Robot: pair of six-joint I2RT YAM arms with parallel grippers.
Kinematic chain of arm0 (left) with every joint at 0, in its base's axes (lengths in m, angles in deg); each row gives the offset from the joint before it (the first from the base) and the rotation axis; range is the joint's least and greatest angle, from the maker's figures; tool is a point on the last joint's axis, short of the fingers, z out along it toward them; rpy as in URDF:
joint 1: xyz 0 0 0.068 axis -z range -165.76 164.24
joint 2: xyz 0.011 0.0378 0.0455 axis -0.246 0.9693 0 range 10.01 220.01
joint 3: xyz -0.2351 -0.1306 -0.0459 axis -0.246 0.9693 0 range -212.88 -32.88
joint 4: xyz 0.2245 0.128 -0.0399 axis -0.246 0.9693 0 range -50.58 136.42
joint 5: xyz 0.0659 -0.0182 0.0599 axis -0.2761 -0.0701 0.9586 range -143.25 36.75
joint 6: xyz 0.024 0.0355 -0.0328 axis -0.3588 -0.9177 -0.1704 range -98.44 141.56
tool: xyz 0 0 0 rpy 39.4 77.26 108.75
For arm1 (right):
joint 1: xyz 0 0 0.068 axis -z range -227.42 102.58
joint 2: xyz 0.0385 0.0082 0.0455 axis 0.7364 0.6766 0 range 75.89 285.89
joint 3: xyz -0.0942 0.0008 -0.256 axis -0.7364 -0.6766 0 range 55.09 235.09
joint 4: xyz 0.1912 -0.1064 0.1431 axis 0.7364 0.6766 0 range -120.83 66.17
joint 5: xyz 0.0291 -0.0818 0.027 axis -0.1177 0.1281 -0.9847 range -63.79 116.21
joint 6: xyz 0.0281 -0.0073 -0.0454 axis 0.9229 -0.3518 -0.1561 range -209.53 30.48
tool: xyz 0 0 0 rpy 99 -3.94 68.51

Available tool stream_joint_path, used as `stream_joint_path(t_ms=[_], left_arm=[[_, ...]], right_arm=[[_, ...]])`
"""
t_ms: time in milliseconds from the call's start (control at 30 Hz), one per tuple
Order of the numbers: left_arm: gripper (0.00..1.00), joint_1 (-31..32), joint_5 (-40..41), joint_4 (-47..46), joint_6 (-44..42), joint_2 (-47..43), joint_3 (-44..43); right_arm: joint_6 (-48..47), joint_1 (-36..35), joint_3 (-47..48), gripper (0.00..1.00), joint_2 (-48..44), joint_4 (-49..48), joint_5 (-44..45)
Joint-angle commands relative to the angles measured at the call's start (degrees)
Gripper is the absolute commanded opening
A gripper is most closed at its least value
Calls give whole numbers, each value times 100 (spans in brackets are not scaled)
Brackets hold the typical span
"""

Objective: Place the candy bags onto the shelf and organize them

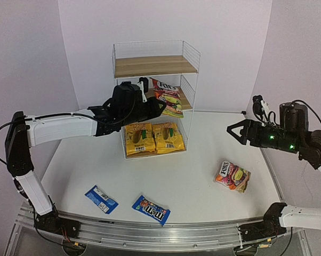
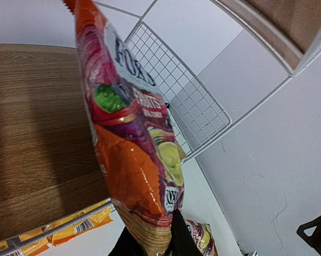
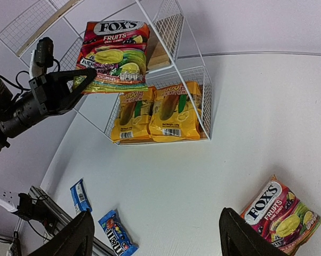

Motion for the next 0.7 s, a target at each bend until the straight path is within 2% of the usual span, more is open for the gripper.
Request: stream_joint_path(t_ms=[0, 67, 200, 367, 667], left_arm=[[12, -47, 478, 325, 46, 246, -505], [12, -47, 561, 369, 165, 315, -565], [4, -47, 767, 416, 760, 392, -570], [1, -47, 748, -405, 1446, 222, -12], [1, -47, 621, -928, 1658, 304, -144]], right_arm=[[5, -26, 37, 77, 21, -117, 107], [20, -27, 26, 77, 16, -123, 110], [94, -26, -14, 77, 10, -138, 147], [214, -26, -59, 77, 37, -190, 121], [352, -26, -118, 77, 3, -313, 68]])
